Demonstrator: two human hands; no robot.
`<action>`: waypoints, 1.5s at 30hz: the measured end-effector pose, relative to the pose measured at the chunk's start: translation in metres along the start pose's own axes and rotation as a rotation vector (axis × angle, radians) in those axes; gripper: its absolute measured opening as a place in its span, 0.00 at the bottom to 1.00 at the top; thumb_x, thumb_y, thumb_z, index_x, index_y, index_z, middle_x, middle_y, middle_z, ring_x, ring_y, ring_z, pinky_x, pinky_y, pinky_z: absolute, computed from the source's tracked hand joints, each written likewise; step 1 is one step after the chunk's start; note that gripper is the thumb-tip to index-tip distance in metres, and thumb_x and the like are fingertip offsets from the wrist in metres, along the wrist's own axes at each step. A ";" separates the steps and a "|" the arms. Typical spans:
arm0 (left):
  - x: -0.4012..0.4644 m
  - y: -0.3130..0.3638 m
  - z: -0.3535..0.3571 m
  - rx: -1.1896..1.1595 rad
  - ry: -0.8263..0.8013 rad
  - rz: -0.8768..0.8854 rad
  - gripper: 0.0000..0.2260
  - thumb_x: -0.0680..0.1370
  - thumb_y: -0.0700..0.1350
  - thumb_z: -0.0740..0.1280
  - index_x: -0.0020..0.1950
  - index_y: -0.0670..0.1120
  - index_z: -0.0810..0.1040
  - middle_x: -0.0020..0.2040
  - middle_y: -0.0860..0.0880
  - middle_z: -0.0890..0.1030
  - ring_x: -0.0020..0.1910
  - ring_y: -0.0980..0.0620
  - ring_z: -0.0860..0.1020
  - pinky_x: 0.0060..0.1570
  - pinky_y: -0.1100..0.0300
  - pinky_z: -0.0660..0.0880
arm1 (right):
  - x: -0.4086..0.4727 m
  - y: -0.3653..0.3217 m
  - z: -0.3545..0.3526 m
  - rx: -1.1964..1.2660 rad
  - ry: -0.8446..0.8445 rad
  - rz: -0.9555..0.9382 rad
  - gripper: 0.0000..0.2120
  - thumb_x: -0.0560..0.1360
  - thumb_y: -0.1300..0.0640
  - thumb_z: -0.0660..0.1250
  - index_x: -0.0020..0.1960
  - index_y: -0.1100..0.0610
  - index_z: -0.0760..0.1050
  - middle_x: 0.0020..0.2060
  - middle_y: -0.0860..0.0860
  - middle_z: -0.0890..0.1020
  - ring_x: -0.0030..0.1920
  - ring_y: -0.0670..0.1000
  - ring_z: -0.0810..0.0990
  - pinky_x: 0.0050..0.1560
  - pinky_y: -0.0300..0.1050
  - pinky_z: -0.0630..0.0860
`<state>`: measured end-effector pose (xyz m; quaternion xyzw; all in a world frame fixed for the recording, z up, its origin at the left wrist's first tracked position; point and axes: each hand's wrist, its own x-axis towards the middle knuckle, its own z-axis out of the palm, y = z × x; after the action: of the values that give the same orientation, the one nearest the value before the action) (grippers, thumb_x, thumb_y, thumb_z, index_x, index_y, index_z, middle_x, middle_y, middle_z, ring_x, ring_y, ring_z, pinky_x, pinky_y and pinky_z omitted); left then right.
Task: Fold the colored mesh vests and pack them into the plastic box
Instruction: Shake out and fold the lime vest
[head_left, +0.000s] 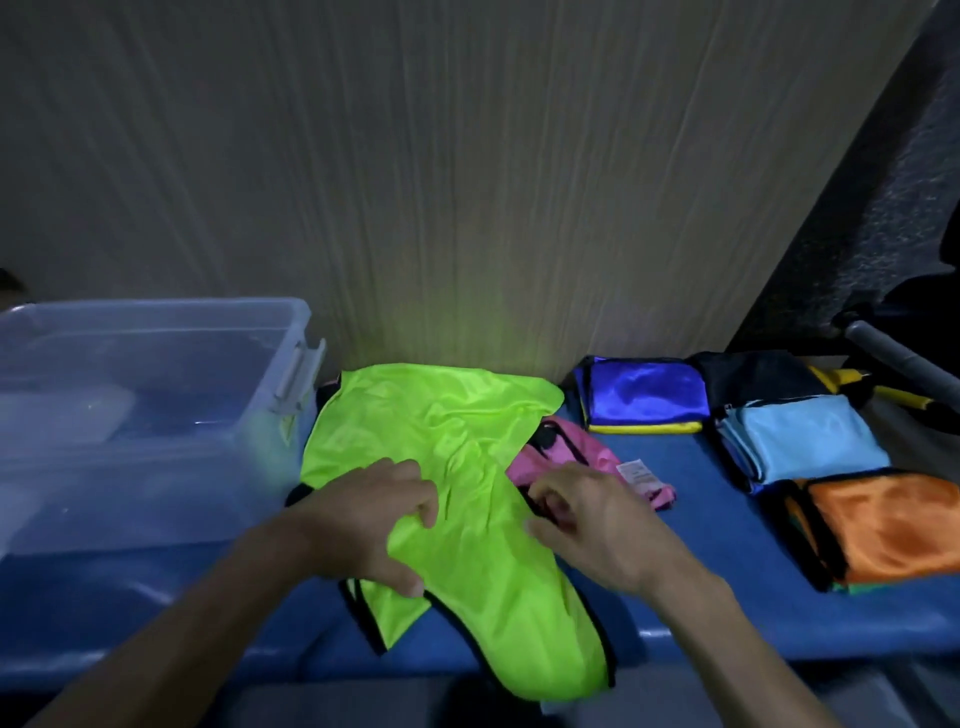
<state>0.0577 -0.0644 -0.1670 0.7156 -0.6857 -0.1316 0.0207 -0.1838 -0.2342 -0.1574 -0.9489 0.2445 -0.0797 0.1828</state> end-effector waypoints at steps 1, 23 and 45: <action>-0.002 0.002 -0.001 0.031 -0.051 -0.006 0.30 0.65 0.67 0.77 0.60 0.56 0.73 0.56 0.57 0.70 0.55 0.55 0.67 0.57 0.56 0.68 | -0.009 -0.010 0.002 0.005 -0.064 -0.003 0.24 0.72 0.31 0.63 0.57 0.47 0.76 0.49 0.42 0.75 0.47 0.45 0.74 0.51 0.49 0.77; -0.078 0.043 0.025 0.044 0.048 -0.120 0.15 0.77 0.60 0.69 0.60 0.55 0.74 0.55 0.55 0.77 0.57 0.49 0.76 0.47 0.56 0.67 | -0.064 -0.020 0.057 -0.152 0.038 -0.195 0.07 0.77 0.48 0.65 0.51 0.48 0.80 0.52 0.43 0.83 0.54 0.52 0.81 0.48 0.51 0.80; -0.107 0.021 -0.052 -0.522 1.011 -0.170 0.15 0.80 0.35 0.65 0.54 0.55 0.82 0.48 0.59 0.83 0.43 0.52 0.82 0.44 0.48 0.81 | -0.006 0.002 0.002 1.038 0.540 0.645 0.17 0.78 0.55 0.70 0.66 0.54 0.75 0.58 0.55 0.79 0.51 0.52 0.80 0.55 0.52 0.79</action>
<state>0.0453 0.0322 -0.0953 0.7134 -0.4754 0.0607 0.5112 -0.1895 -0.2325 -0.1602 -0.5641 0.4830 -0.3631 0.5628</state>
